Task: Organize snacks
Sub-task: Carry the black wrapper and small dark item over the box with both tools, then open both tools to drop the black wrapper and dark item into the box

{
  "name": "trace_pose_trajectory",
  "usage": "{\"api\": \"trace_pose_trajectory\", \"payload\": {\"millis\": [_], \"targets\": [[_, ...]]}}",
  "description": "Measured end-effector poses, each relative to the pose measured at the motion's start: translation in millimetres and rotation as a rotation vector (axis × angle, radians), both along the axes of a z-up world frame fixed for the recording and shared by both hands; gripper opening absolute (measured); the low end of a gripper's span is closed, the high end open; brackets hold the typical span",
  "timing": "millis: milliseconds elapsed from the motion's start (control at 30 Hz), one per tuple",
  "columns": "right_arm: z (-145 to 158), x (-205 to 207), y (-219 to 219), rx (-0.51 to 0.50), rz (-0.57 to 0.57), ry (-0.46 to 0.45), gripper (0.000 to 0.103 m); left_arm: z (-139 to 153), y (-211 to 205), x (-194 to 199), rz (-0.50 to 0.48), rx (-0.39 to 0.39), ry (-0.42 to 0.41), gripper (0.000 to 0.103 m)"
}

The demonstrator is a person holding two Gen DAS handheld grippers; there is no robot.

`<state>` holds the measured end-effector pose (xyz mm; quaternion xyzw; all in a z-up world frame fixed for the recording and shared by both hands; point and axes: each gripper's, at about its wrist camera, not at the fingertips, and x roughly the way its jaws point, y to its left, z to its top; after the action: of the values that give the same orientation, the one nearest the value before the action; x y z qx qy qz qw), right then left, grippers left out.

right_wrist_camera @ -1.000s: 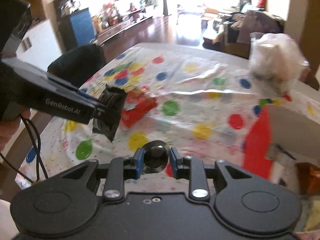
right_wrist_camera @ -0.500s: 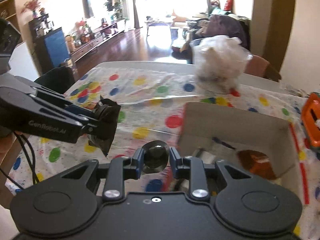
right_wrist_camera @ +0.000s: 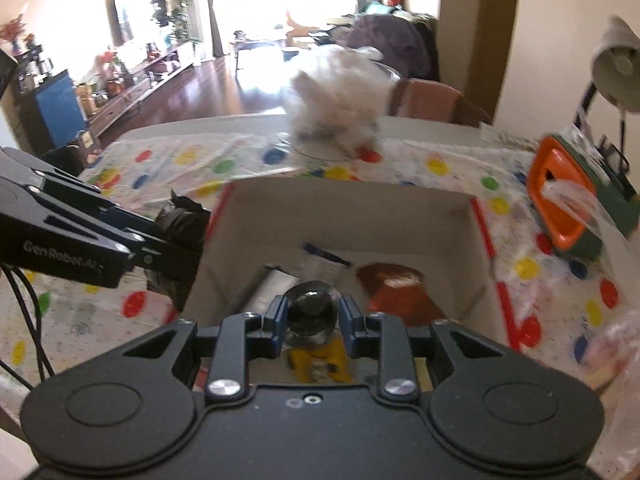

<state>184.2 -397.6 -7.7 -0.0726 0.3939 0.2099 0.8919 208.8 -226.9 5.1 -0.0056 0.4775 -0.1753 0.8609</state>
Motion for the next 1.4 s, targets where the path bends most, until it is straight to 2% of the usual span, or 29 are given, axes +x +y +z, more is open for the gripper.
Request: {"api": "trace_pose_trajectory", "payload": {"millis": [333,467,767,967,1100,1300,1333,1400], "targets": [[-33.1,35.0,-49.7,0.003,-0.108,0.130,0.026,-24.3,-41.0,58.9,0.021,0.024,0.118,0.032],[-43.9,47.1,-50.7,0.011,-0.100,0.190,0.026,-41.8,-48.0,82.8,0.053,0.028,0.191,0.032],[-66.3,68.3,-45.7,0.012,-0.104,0.297,0.027,-72.0,-53.3,115.0,0.100,0.045,0.294,0.032],[-72.1,74.2,-42.0,0.004,-0.100,0.317,0.027,-87.2,-59.3,123.3,0.098,0.083,0.350,0.032],[-72.6,74.7,-41.0,0.000,-0.098,0.322,0.028,-94.4,-60.7,124.7,0.088,0.076,0.385,0.032],[-68.6,73.5,-45.0,0.018,-0.118,0.315,0.031,-92.1,-62.0,118.3,0.071,0.076,0.366,0.032],[-67.4,73.1,-46.6,0.025,-0.123,0.314,0.031,-91.0,-61.1,117.1,0.071,0.069,0.364,0.033],[-64.4,71.5,-49.0,0.034,-0.135,0.308,0.033,-88.9,-58.1,113.8,0.075,0.047,0.361,0.042]]}}
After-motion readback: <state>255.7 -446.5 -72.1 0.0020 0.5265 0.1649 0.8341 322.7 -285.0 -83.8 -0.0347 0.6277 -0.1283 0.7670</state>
